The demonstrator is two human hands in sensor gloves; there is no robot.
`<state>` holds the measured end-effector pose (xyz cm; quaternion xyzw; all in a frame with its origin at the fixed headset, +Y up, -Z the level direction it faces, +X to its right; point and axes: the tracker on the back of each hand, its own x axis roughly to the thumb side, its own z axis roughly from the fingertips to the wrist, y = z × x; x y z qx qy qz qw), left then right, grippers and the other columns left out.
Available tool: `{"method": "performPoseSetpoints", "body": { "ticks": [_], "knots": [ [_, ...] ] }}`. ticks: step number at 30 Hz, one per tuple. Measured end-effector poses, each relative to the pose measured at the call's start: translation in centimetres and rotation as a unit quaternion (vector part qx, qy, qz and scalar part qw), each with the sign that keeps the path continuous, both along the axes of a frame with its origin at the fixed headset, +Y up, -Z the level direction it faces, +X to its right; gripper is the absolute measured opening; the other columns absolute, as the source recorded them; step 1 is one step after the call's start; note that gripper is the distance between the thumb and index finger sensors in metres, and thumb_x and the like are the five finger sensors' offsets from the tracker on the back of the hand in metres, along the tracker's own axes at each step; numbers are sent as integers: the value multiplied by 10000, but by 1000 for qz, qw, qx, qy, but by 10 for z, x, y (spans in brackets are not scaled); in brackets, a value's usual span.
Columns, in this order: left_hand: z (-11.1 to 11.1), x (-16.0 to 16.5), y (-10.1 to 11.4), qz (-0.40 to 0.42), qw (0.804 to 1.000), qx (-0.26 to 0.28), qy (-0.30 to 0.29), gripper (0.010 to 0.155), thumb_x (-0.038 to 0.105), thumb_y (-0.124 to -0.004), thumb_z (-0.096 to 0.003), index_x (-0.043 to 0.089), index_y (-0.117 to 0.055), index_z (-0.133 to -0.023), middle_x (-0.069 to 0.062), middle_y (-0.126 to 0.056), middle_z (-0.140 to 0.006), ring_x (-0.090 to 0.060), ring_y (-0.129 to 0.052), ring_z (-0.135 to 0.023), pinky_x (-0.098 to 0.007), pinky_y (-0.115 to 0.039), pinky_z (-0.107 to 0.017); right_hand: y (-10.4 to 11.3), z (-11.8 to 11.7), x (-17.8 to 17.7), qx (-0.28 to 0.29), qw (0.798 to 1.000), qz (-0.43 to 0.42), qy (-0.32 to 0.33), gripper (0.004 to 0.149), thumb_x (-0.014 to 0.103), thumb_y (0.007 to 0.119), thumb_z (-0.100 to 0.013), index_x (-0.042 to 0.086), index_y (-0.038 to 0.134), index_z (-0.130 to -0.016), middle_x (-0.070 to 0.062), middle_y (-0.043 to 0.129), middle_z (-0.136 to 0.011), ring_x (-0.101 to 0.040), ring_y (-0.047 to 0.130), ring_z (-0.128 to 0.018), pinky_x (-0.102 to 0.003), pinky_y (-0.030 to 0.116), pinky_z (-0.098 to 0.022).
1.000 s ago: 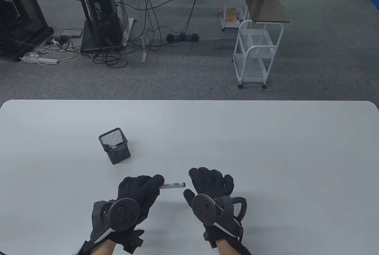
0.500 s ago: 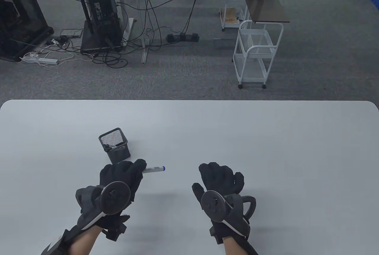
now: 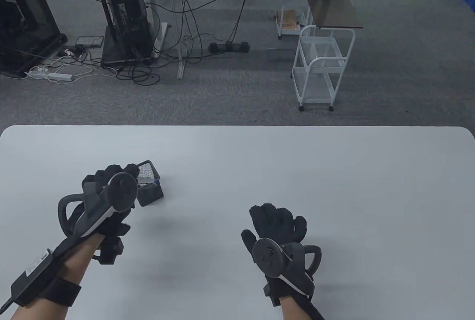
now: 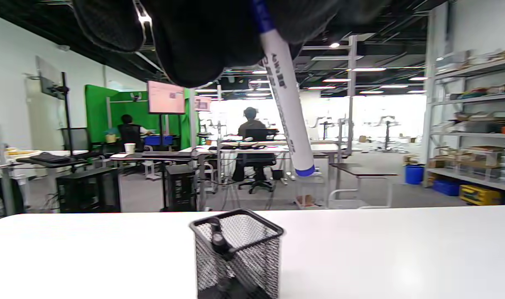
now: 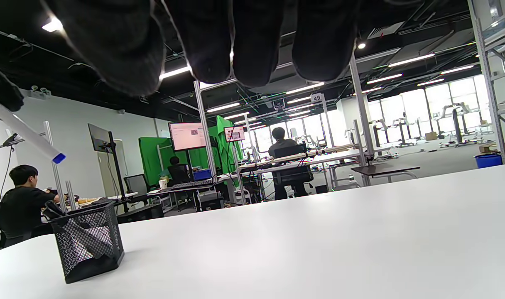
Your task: Insert the markers into the pen holder
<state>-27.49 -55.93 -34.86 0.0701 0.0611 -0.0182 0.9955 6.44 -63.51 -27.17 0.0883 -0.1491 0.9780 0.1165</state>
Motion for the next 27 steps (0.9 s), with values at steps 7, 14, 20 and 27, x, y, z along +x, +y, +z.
{"method": "performPoseSetpoints", "body": {
  "ticks": [7,14,20,27],
  "knots": [
    [-38,-15,0,-29,998,-20,53,441,388,-618,-640,432,-626,-1079,45,-679,-1063,-269,-753,-1041,-626,-519,-866,-2,0,-3,-1,1000,6,3,634,480,784,-586,149,661,-1113,-191,655,-1168,-575,678,-1011,-790,379,-645],
    [-68,-13,-25,-45,994,-63,72,440,388,-614,-640,459,-622,-1074,65,-658,-1083,-261,-723,-1071,-628,-496,-878,-7,-4,-6,-11,1000,16,5,635,480,784,-585,150,659,-1114,-191,654,-1169,-576,674,-1014,-791,379,-645],
    [-85,-18,-44,-54,990,-96,88,443,388,-606,-641,462,-613,-1078,70,-646,-1092,-257,-710,-1083,-627,-484,-883,-10,-6,-9,-17,1000,25,7,634,480,783,-585,151,661,-1113,-191,654,-1169,-577,674,-1013,-789,377,-646],
    [-96,-25,-61,-43,988,-117,89,442,395,-602,-641,477,-612,-1075,86,-639,-1099,-258,-691,-1098,-627,-471,-887,-16,-10,-11,-27,999,34,9,635,481,783,-585,152,660,-1114,-190,657,-1168,-577,675,-1013,-789,378,-646]
  ]
}}
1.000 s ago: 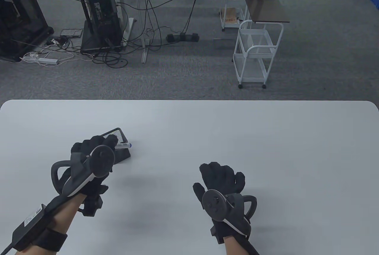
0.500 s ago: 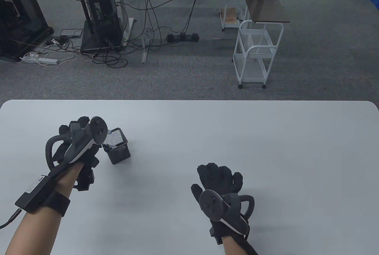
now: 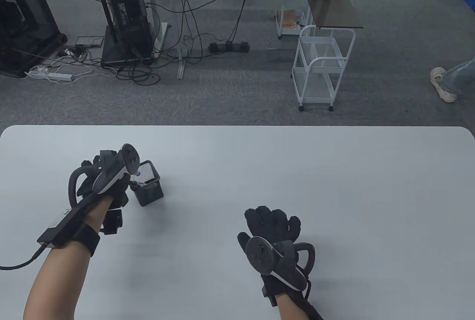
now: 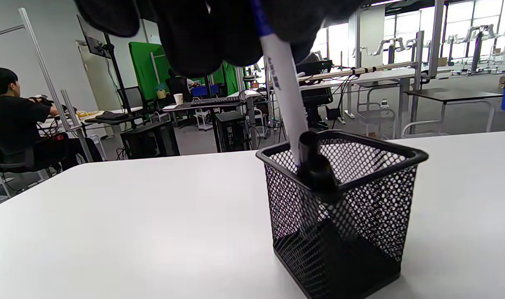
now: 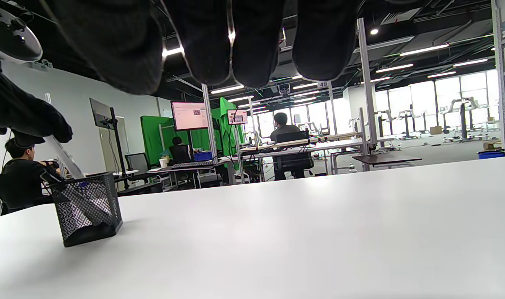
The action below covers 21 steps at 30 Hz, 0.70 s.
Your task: Insert the markers into the pen holder
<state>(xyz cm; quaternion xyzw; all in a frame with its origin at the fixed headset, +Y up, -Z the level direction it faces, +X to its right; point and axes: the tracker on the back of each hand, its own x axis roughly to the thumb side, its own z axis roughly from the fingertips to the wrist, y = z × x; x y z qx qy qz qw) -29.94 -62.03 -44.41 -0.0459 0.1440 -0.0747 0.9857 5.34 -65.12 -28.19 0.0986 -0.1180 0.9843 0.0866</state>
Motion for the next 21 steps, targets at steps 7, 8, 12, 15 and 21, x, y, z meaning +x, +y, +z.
{"method": "performPoseSetpoints", "body": {
  "ticks": [7,8,12,15,21],
  "knots": [
    [-7,1,-12,13,1000,-18,2,439,407,-609,-638,498,-623,-1067,124,-639,-1106,-265,-647,-1138,-634,-443,-893,-1,-1,1,-3,1000,1,-3,634,480,782,-585,152,661,-1113,-190,661,-1166,-579,675,-1012,-790,377,-645],
    [-8,1,-14,16,1000,-20,1,437,411,-610,-637,505,-627,-1063,135,-639,-1107,-261,-640,-1144,-634,-440,-894,0,-1,1,-4,1000,1,-3,635,481,781,-586,150,660,-1114,-188,660,-1167,-578,674,-1013,-790,377,-645],
    [-10,4,-16,25,999,-23,0,435,419,-610,-635,519,-628,-1059,161,-633,-1111,-266,-607,-1164,-636,-420,-897,-1,-2,2,-2,1000,-2,-4,633,481,782,-586,151,660,-1114,-189,660,-1167,-578,673,-1013,-790,376,-645],
    [-12,7,-16,27,999,-25,-2,434,423,-610,-636,522,-630,-1058,174,-631,-1115,-269,-585,-1175,-636,-408,-898,-2,-2,1,-5,1000,1,-3,635,481,782,-586,150,660,-1114,-188,659,-1168,-577,673,-1013,-790,376,-645],
    [-15,16,-15,25,999,-30,-4,431,431,-614,-635,528,-637,-1055,196,-636,-1117,-274,-547,-1190,-639,-380,-900,-4,-3,-2,-8,1000,5,2,633,482,781,-586,152,661,-1113,-187,663,-1166,-578,671,-1014,-790,376,-645]
  ]
}}
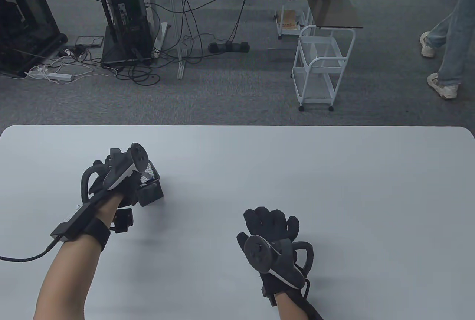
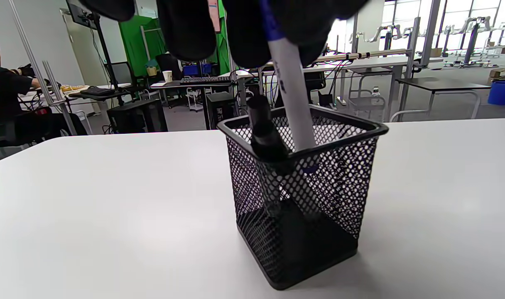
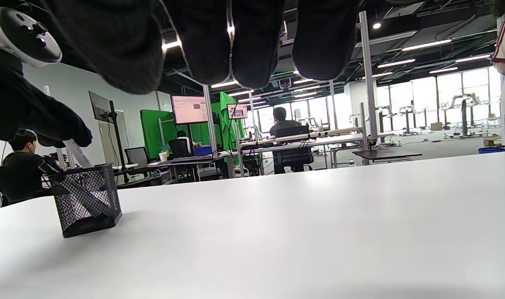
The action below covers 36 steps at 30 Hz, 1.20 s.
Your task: Insert the markers into the pen holder
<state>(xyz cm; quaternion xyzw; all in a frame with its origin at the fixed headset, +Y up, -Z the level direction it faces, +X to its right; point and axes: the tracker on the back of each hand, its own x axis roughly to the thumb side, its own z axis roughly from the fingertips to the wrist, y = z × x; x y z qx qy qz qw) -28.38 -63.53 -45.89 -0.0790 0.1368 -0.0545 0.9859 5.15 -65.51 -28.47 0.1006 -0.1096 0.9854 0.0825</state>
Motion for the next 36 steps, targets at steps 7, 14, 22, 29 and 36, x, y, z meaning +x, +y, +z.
{"method": "performPoseSetpoints", "body": {
  "ticks": [7,14,22,29,36],
  "knots": [
    [-2,6,-2,-15,1000,-2,2,429,434,-628,-631,533,-657,-1048,207,-672,-1112,-262,-544,-1196,-637,-373,-900,0,0,0,0,1000,-1,0,631,482,780,-586,154,662,-1112,-185,665,-1165,-580,673,-1012,-790,375,-645],
    [-5,8,-7,-19,1000,-19,7,427,436,-631,-631,533,-672,-1045,224,-698,-1109,-254,-533,-1201,-637,-366,-899,0,0,0,0,1000,1,2,632,482,780,-586,153,663,-1113,-186,664,-1166,-580,670,-1015,-790,374,-644],
    [-5,8,-6,-16,999,-30,15,425,435,-633,-631,532,-681,-1041,233,-710,-1107,-248,-525,-1206,-636,-363,-899,0,0,-1,-2,1000,2,2,633,482,780,-587,152,662,-1113,-184,666,-1166,-580,668,-1015,-790,373,-645],
    [-6,7,-6,-19,999,-33,20,425,433,-636,-630,530,-688,-1040,224,-721,-1102,-243,-542,-1201,-636,-371,-899,-1,0,-2,-2,1000,5,3,630,482,780,-586,154,664,-1112,-188,662,-1167,-582,668,-1015,-790,373,-644],
    [-6,7,-6,0,999,-34,22,437,457,-622,-631,531,-652,-1061,219,-682,-1146,-262,-510,-1217,-643,-352,-899,-1,-1,-2,-4,1000,5,3,634,483,779,-587,154,660,-1115,-187,660,-1168,-581,667,-1016,-791,373,-644]
  ]
}}
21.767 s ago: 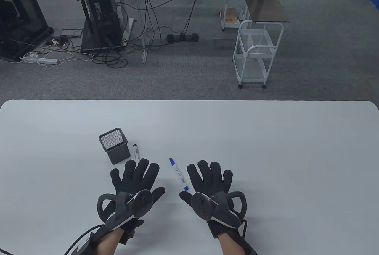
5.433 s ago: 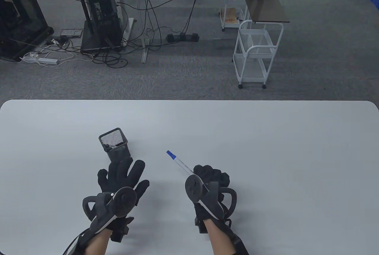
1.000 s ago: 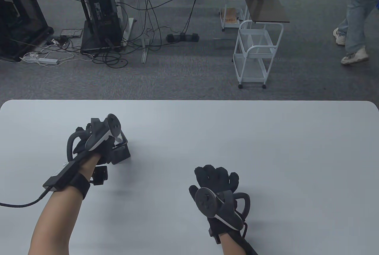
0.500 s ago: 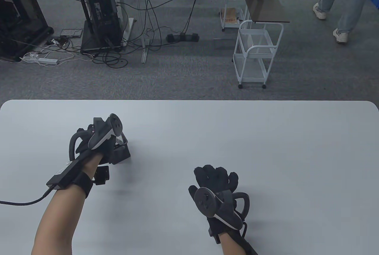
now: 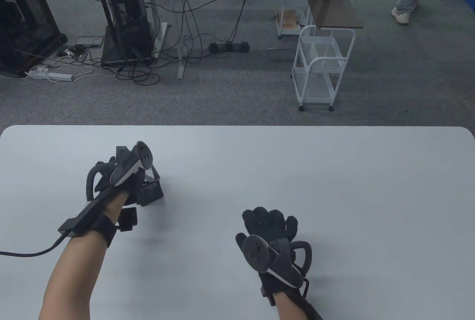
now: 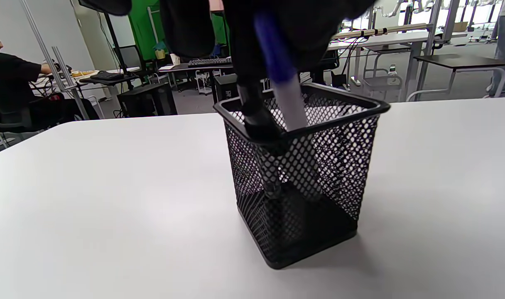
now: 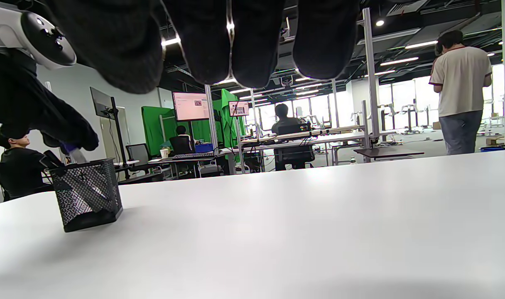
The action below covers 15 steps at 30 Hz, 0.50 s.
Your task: Insert the markers into the pen holder
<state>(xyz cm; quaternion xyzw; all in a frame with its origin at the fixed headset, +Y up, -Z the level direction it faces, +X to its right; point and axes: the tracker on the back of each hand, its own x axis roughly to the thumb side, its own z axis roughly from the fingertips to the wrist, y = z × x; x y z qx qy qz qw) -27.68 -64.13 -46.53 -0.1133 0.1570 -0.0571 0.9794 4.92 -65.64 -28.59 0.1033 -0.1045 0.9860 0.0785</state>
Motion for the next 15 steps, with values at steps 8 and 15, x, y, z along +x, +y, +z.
{"method": "performPoseSetpoints", "body": {
  "ticks": [8,15],
  "knots": [
    [3,-1,8,8,1000,18,-3,497,544,-613,-605,527,-586,-1101,158,-535,-1225,-306,-432,-1239,-657,-320,-896,0,-1,0,0,1000,1,-1,633,483,780,-587,153,661,-1114,-188,657,-1170,-584,665,-1015,-791,370,-644],
    [18,-3,24,-9,999,32,-26,508,527,-625,-602,471,-608,-1107,97,-567,-1216,-356,-515,-1207,-685,-365,-870,-1,-1,-1,-1,1000,4,2,633,484,779,-587,152,664,-1113,-191,655,-1171,-585,664,-1015,-791,372,-643]
  ]
}}
